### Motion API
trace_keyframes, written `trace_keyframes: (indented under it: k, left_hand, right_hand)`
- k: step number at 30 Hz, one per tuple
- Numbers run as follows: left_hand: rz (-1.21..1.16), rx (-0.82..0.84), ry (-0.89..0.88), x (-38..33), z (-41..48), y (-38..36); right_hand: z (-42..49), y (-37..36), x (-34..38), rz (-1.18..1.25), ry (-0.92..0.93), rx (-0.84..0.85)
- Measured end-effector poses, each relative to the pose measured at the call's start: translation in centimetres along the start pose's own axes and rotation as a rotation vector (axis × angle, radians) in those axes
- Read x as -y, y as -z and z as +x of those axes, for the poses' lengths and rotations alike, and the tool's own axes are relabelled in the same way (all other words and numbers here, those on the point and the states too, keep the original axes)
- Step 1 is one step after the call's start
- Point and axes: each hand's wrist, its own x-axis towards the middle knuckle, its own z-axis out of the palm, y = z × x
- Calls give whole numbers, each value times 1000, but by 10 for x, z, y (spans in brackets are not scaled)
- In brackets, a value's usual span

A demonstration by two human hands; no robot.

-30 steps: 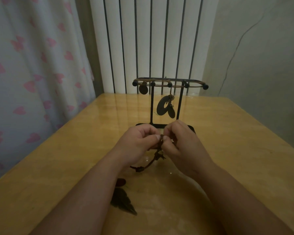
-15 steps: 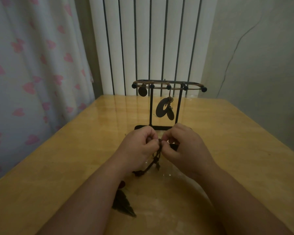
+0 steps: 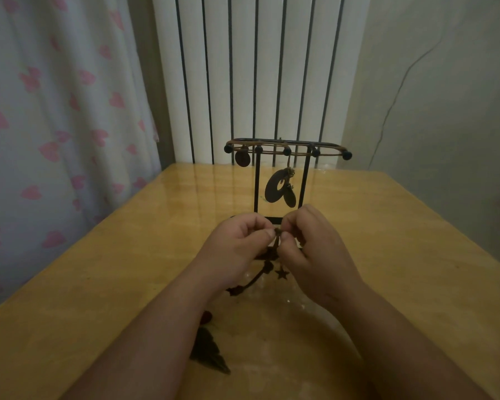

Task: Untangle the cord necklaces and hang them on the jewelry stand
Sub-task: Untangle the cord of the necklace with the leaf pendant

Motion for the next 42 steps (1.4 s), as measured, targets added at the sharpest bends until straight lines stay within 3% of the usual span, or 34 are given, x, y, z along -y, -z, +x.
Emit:
trace_keyframes:
  k: [13,22,33,42]
  left_hand:
    - [79,12,-7,9,1,7]
    - [182,77,-13,5,1,3]
    - [201,82,10,5,2,-1]
    - [-52,66,98,4,1,1]
  right_hand:
    - [0,2,-3,-79,23,119]
    - [-1,4,-2,-89,35,58]
    - [5,5,2,-394,103,117]
    - [-1,-4,1,-11,-58,11]
